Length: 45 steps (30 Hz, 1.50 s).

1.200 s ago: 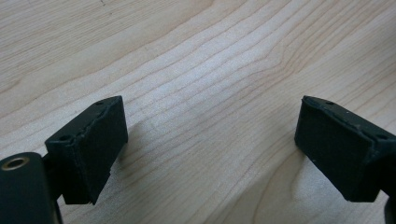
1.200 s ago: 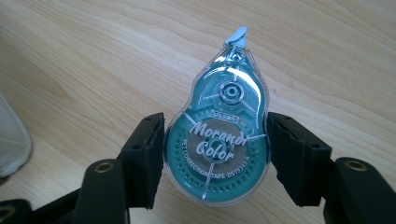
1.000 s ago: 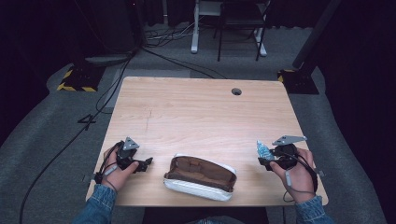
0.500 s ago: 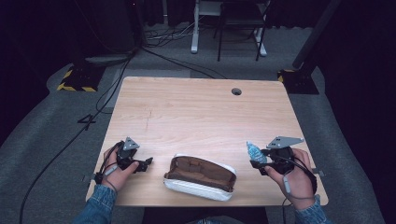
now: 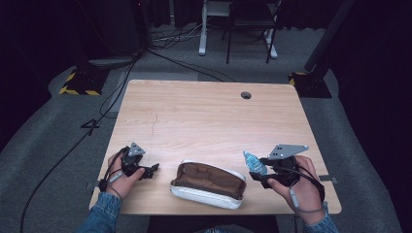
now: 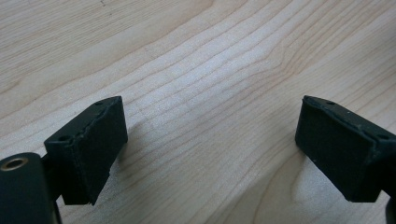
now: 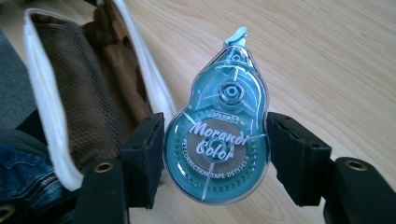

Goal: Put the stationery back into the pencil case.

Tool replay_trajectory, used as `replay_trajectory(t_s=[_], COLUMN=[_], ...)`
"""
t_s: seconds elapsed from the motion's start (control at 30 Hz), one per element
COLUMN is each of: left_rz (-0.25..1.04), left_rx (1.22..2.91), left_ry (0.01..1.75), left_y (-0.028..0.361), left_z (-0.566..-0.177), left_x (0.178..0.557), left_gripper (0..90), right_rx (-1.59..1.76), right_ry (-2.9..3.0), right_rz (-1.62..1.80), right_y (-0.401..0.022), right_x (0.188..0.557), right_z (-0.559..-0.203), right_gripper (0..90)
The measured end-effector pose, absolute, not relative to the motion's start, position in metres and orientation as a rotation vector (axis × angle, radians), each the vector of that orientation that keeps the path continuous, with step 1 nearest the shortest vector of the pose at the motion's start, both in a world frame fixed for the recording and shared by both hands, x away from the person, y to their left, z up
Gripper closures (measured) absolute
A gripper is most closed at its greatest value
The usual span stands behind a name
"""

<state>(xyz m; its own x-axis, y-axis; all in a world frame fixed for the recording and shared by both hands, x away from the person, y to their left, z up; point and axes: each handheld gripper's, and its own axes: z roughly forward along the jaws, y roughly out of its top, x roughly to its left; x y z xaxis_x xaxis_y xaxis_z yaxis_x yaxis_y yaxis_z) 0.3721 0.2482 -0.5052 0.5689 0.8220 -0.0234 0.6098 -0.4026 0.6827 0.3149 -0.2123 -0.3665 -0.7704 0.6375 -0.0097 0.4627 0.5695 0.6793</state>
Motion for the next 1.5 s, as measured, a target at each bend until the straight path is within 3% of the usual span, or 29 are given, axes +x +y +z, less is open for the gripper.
replay_trajectory(t_s=[0.77, 1.5], left_rz=[0.418, 0.418], left_rx=[2.149, 2.160], left_ry=[1.134, 1.126], left_y=[0.247, 0.245], left_z=[-0.505, -0.505], left_x=[0.374, 0.377], left_gripper=[8.7, 7.6], right_rx=[0.702, 0.590], right_ry=[2.712, 2.890], right_rz=[1.046, 0.977], right_y=[-0.164, -0.129], right_x=[0.305, 0.308], right_z=[-0.365, -0.388], right_gripper=[39.9, 39.9])
